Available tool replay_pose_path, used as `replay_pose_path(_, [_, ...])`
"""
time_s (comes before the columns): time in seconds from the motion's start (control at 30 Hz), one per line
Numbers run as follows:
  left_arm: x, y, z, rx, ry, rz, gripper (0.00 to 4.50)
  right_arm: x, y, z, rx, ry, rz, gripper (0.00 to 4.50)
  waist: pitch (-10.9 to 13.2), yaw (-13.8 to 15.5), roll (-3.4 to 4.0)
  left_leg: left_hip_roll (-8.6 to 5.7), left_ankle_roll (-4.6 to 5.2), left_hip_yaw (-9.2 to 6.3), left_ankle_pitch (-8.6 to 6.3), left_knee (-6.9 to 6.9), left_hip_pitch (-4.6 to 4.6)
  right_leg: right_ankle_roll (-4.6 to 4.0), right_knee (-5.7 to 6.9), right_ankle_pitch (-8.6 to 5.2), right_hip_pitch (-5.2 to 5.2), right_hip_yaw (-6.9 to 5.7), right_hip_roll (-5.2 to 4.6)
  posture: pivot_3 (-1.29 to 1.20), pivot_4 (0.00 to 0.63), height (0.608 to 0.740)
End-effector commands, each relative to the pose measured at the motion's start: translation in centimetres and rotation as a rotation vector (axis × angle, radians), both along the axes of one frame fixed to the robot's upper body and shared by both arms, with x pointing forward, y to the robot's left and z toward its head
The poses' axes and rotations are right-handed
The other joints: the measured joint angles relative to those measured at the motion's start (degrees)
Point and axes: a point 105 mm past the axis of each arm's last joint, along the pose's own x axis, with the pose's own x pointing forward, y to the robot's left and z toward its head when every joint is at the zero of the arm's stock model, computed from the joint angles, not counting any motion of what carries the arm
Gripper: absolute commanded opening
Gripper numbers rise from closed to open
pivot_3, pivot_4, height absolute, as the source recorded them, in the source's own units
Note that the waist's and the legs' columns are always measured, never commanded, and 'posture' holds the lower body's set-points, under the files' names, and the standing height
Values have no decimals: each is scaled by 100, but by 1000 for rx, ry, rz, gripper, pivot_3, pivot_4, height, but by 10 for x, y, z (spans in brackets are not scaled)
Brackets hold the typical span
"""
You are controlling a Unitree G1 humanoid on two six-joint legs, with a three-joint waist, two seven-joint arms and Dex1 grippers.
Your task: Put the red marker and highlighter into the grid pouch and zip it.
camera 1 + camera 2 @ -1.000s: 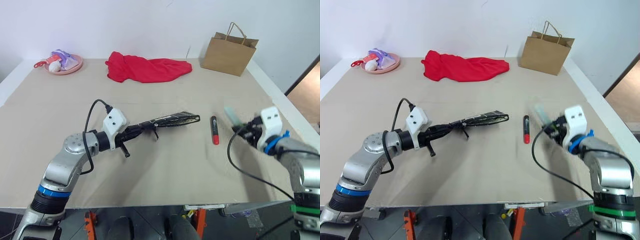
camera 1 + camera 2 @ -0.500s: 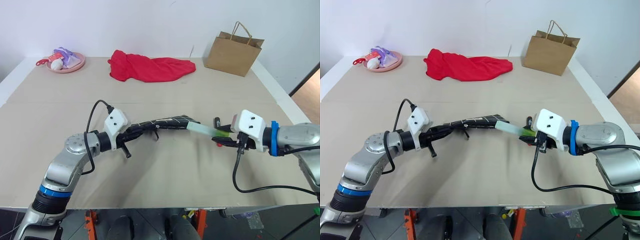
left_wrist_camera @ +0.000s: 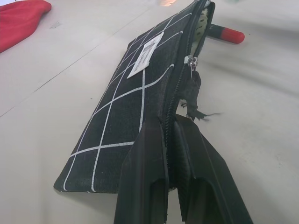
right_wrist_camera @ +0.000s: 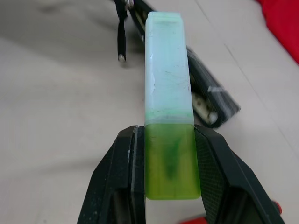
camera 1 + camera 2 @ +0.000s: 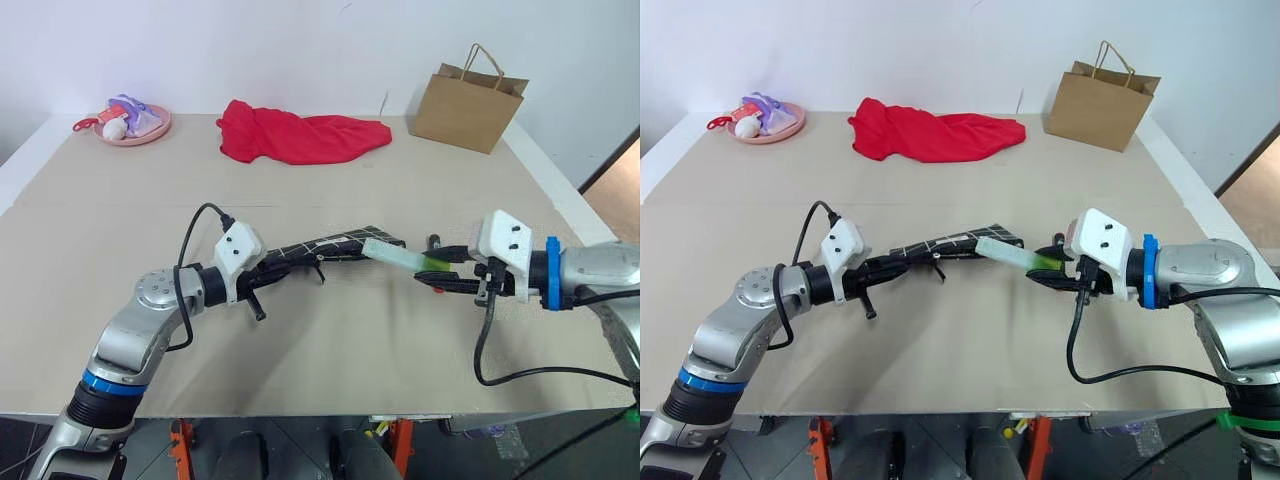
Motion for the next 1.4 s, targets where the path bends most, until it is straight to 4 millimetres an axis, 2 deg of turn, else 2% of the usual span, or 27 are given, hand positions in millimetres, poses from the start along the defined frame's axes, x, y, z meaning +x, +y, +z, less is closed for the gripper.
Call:
replay_pose_path(0.03, [0, -3, 12, -5, -49, -18, 0, -7, -1, 7, -1, -12, 17, 1110, 0, 1, 0, 0, 0, 0, 0, 0, 0, -1, 0, 1, 0, -1, 0, 0, 150, 740])
replay_pose_path(0.3, [0, -2, 11, -5, -49, -16, 0, 8, -14, -1, -49, -26, -60, 1110, 0, -2, 0, 1, 0, 1, 0, 1, 2, -4, 1, 3, 0, -1, 2, 0, 150, 740])
replay_pose_path(0.57, [0, -2, 11, -6, -51, -11, 0, 11, -17, -5, -59, -27, -66, 1110, 0, -1, 0, 1, 0, 2, 0, 1, 2, -4, 1, 4, -1, 0, 2, 0, 150, 740])
replay_pose_path(0.93, [1, -1, 11, -9, -48, -8, 0, -10, -7, 2, 2, 35, 31, 1110, 0, -2, 0, 1, 0, 1, 0, 2, 2, -4, 1, 4, 0, -1, 2, 0, 150, 740])
replay_pose_path(1.13, [0, -2, 10, -8, -46, -12, 0, 1, -16, -9, -58, 23, -36, 1110, 0, -1, 0, 1, 0, 2, 0, 6, 3, -4, 1, 6, 2, 0, 2, 0, 150, 740])
replay_pose_path(1.4, [-1, -1, 8, -7, -43, -14, 0, 14, -18, -10, -62, -5, -59, 1110, 0, -1, 1, 1, 0, 1, 0, 6, 3, -4, 2, 7, 2, 0, 3, 0, 150, 740])
